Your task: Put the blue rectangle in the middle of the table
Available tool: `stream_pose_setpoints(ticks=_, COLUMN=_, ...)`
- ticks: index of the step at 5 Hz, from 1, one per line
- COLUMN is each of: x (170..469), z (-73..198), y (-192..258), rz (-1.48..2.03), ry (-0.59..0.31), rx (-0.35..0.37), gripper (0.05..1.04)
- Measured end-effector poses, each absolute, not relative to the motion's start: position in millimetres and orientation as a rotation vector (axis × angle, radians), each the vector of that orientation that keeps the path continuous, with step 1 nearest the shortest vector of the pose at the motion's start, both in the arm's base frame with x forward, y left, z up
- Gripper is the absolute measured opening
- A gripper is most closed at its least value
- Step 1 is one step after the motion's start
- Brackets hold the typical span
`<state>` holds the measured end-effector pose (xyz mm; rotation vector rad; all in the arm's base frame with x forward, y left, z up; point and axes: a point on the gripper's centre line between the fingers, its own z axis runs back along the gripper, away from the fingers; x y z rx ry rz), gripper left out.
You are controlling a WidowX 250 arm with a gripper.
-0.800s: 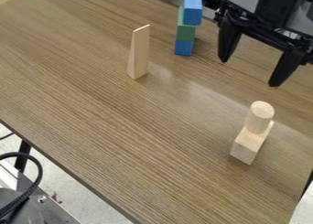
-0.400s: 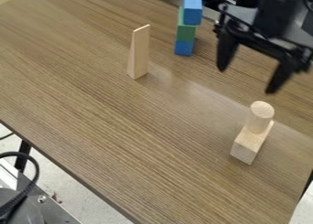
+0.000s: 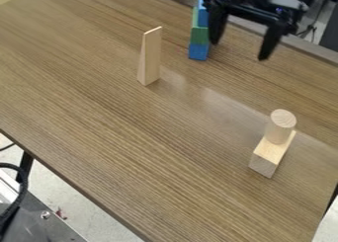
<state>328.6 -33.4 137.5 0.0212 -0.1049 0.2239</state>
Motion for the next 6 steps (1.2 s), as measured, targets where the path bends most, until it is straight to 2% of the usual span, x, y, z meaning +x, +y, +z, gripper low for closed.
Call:
stream_pose_setpoints(ticks=3, x=369, z=136, y=9, rz=0.301, ry=-0.109, rx=0.068, gripper=1.0)
stream_pose_setpoints(ticks=6, x=396, z=127, y=37, rz=0.343, ry=-0.094, rx=0.062, gripper=1.0)
